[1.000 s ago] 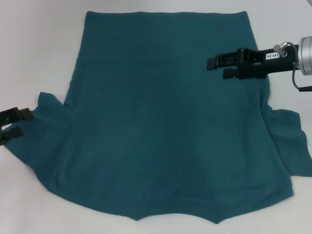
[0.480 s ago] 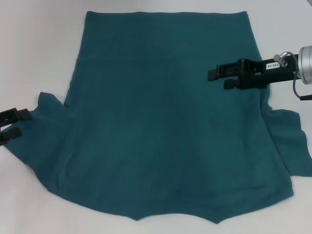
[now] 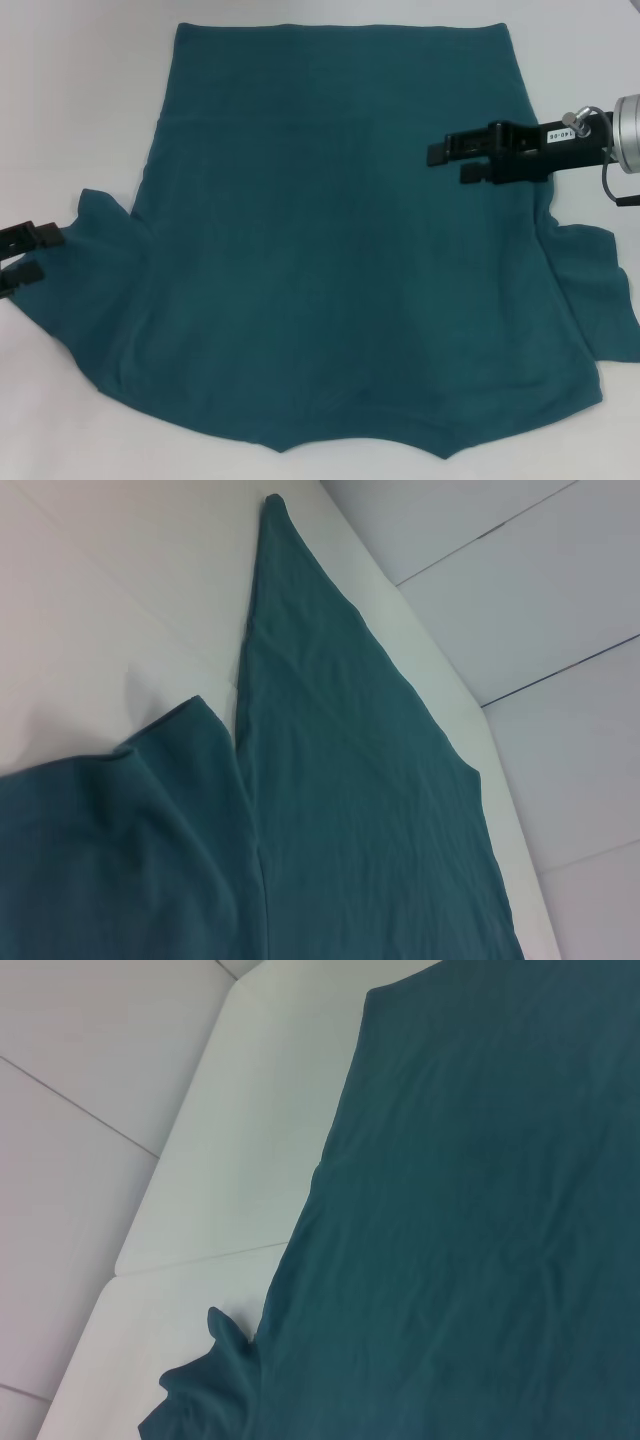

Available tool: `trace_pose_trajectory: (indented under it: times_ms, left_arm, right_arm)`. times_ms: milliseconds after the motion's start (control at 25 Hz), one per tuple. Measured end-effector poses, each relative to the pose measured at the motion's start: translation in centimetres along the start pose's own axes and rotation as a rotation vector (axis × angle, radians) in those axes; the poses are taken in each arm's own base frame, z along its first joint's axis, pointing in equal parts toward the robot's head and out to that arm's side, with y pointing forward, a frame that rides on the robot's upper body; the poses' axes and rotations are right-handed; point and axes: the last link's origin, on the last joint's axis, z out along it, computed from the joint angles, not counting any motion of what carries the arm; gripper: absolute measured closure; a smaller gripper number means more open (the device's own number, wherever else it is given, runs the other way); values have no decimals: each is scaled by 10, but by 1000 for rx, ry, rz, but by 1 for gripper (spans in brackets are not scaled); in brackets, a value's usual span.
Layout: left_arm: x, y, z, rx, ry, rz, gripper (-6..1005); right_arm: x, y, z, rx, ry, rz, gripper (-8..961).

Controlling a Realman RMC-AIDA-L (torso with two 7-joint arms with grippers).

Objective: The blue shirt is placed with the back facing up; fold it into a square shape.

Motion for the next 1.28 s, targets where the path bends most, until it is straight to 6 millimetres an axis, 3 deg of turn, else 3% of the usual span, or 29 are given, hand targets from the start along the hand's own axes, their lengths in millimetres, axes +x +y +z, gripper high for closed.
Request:
trace_pose_trajectory:
  times_ms: [1280]
  left_arm:
    - [1, 0, -1, 3, 3, 2, 265]
  right_arm:
    - [1, 1, 1, -4, 9, 0, 208]
